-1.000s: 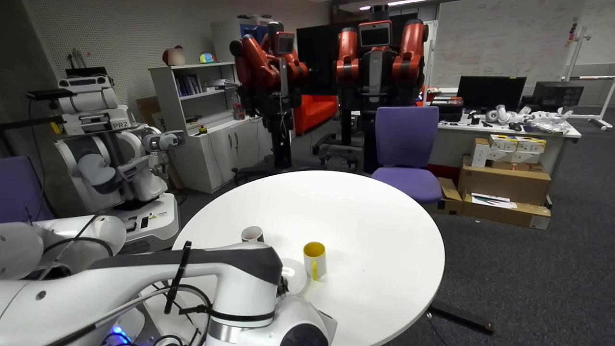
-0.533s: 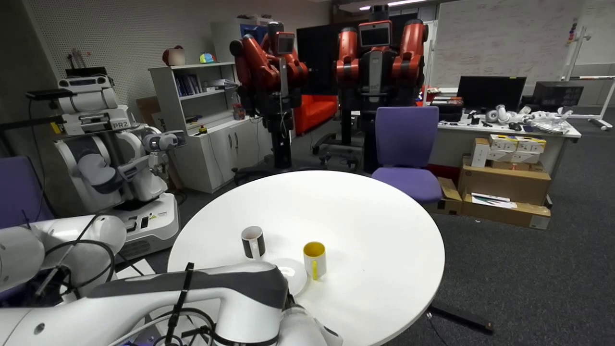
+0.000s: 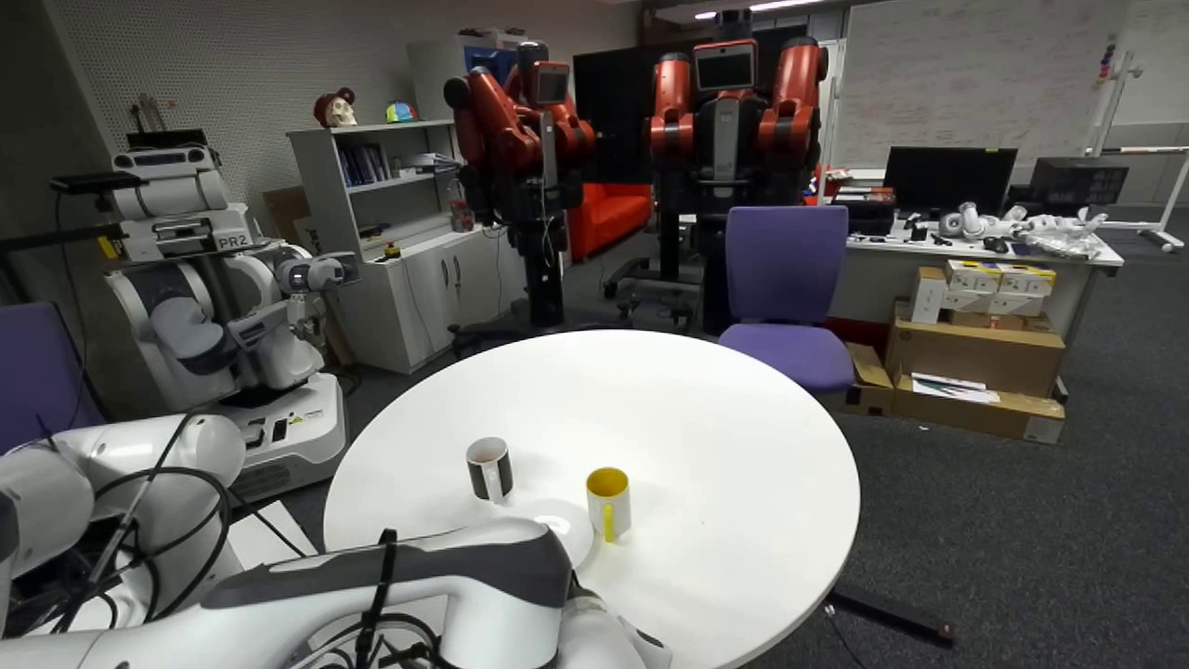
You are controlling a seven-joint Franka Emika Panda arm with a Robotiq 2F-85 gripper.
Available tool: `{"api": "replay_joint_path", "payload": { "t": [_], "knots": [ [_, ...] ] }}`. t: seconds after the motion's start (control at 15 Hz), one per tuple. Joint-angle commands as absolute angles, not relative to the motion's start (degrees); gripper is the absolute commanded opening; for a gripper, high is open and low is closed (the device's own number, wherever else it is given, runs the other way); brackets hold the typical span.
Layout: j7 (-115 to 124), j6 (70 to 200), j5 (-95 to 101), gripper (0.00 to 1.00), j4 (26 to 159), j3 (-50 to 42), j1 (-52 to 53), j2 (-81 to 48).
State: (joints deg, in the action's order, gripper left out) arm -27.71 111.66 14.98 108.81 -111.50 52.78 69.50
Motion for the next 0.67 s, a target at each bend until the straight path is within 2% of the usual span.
{"api": "replay_joint_path", "payload": {
  "t": [0.0,0.6],
  "knots": [
    [-26.8,110.4,16.7,1.0,104.5,-111.6,55.7,73.3],
    [-26.6,110.3,18.0,1.0,104.2,-112.2,57.6,75.9]
  ]
}}
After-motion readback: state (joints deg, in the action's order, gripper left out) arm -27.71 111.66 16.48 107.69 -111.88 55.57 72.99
